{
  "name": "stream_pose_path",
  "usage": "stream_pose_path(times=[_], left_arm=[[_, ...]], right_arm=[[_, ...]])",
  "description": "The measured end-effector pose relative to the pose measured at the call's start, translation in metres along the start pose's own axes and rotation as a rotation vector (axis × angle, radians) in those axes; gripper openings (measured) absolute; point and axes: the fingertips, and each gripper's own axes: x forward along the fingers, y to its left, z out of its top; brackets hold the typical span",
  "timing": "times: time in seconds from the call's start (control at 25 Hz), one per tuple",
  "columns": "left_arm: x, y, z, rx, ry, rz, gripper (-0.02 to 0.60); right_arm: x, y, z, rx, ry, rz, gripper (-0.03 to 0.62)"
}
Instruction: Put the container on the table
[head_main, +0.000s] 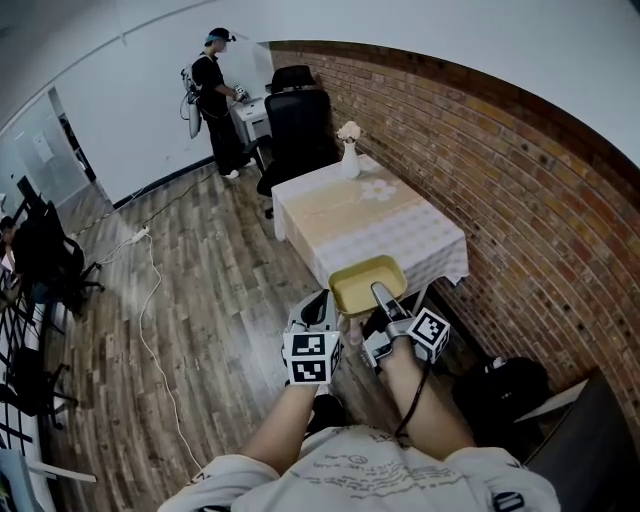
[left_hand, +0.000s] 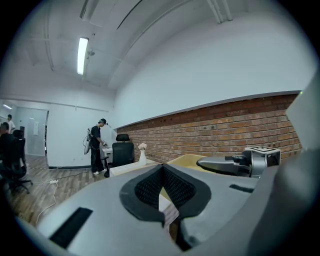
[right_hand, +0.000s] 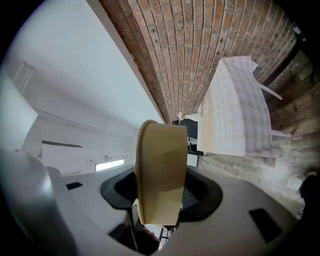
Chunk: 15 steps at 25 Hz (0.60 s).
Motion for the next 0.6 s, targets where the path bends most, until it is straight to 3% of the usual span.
stream_pose_path(times=[0.6], left_arm=[[0.111, 0.081, -0.006, -0.043, -0.002, -0.027, 0.005]], right_arm=[[0.123, -0.045, 0.022, -0.029, 0.010, -0.041, 0.206]])
